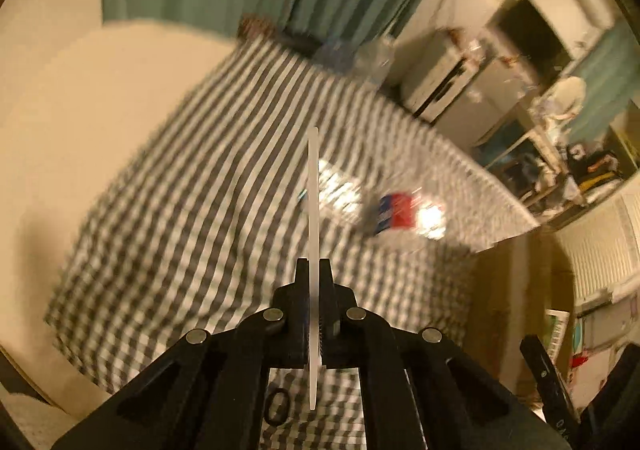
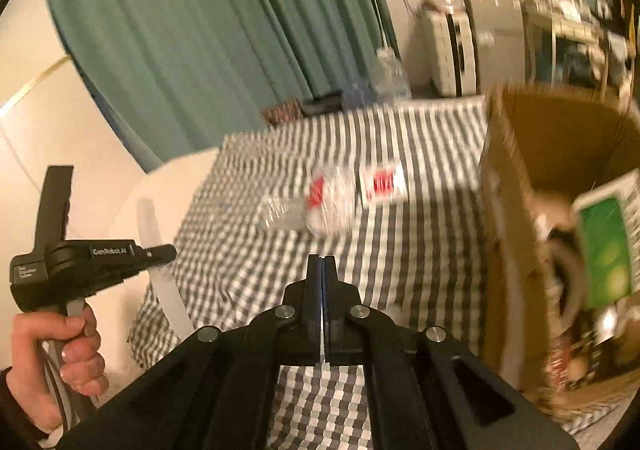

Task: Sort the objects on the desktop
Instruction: 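Grasp the white comb with the left tool, then carry the white comb with the left tool over the cardboard box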

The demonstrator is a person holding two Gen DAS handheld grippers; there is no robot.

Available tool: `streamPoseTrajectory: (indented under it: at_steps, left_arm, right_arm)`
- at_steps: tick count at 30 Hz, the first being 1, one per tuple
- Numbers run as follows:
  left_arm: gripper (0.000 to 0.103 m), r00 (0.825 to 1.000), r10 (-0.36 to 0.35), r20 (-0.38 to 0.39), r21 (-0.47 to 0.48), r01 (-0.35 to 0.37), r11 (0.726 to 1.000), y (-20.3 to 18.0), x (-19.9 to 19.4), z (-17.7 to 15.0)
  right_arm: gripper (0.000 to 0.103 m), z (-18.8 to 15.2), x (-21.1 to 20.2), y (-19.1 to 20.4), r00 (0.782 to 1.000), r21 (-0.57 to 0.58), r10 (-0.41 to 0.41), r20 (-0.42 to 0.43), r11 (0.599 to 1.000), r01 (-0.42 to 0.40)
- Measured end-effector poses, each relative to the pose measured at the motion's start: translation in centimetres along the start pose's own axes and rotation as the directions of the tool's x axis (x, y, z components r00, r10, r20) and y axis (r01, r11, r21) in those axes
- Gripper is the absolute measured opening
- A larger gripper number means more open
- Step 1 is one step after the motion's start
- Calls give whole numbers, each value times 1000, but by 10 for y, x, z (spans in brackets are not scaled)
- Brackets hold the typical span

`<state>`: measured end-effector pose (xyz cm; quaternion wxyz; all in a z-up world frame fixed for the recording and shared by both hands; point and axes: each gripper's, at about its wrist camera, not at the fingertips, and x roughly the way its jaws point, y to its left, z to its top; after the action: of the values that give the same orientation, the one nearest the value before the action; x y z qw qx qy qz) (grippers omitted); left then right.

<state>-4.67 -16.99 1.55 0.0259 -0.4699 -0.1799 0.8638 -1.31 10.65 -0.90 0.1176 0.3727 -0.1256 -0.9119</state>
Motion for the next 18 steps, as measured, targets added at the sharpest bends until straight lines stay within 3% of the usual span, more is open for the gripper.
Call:
streamPoseTrajectory:
  at_steps: [5,9,13,16,18]
  left_arm:
    - [3,983,-75,165,117,56,992,-48,-65,8]
    - [3,943,-174,284,279,92,956,-105,-118,2]
    - [3,910,-302,284,403,172,899,-158,-136,-11]
    - [3,897,-385,220,497,236,835,-202,-127,-24]
    - [3,893,-421,160,559,269,784,-233,-109,-36]
  right_arm:
    - [0,8,-41,7,997,-16,-11,76,1000,12]
    - [0,19,-85,3,982,-35,-81,173,995,89]
    - [0,37,-141,-17,939,-13,-198,281,978,210]
    - [0,45,-167,-39,906,19,-282,316,957,291]
    - [0,50,-170,-55,897,39,-323,303,944,326]
